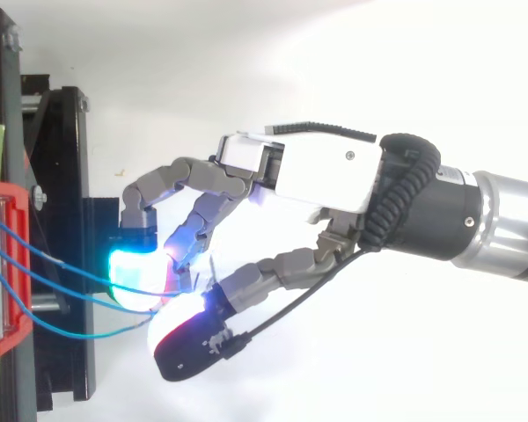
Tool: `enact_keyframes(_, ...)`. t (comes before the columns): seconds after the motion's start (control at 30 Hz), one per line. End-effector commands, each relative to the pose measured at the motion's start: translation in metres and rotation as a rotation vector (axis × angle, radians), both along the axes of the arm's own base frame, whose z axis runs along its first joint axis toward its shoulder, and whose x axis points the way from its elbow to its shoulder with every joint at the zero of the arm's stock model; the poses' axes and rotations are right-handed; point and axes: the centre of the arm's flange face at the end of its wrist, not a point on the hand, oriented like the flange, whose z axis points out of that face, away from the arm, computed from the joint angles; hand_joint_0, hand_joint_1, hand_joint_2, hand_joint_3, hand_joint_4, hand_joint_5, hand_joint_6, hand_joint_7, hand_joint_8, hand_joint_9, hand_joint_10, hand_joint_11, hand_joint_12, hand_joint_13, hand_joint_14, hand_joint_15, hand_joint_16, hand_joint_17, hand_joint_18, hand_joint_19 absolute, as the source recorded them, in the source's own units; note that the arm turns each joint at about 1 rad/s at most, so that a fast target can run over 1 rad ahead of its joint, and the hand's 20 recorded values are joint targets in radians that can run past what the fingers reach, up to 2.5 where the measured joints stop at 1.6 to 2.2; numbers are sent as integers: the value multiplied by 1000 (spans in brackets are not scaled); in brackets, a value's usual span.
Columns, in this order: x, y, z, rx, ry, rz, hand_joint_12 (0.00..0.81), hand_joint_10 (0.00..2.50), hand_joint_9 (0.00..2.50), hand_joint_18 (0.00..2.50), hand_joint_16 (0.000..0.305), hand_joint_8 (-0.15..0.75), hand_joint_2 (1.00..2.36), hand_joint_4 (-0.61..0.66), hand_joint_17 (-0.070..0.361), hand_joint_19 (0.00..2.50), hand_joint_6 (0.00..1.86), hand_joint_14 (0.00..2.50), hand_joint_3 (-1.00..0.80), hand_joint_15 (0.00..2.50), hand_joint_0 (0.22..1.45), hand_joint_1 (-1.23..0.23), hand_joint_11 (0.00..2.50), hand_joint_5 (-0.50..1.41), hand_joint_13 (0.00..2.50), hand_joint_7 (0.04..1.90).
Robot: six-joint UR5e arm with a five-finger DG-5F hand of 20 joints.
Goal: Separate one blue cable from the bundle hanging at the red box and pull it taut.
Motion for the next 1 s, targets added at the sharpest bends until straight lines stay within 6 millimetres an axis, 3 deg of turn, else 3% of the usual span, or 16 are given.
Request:
enact_keyframes(0.0,0,0,0,-2,1,0,381,25,998,872,44,325,1000,175,98,600,827,21,-500,583,615,-927,888,-182,902,1095)
enact_keyframes(0.13,0,0,0,-1,0,0,395,23,1022,893,47,347,1000,190,106,615,820,20,-500,577,512,-738,859,-168,914,1078)
enact_keyframes(0.27,0,0,0,-2,1,0,383,24,1053,887,44,344,1000,162,100,656,801,22,-500,588,592,-577,860,-155,925,1114)
enact_keyframes(0.67,0,1,0,-2,1,2,384,25,995,865,45,334,1019,55,101,634,814,22,-247,573,660,-843,851,-155,872,1150)
enact_keyframes(0.83,0,1,0,-1,0,2,383,25,956,834,45,318,1012,38,100,592,826,22,-361,568,719,-927,840,-173,845,1130)
enact_keyframes(0.9,0,1,0,-1,0,2,373,25,916,810,45,301,1000,58,101,554,827,20,-500,545,770,-961,823,-175,798,1150)
enact_keyframes(0.97,0,1,0,-2,1,2,370,24,905,793,45,297,1000,82,101,536,826,21,-500,540,777,-972,817,-173,789,1136)
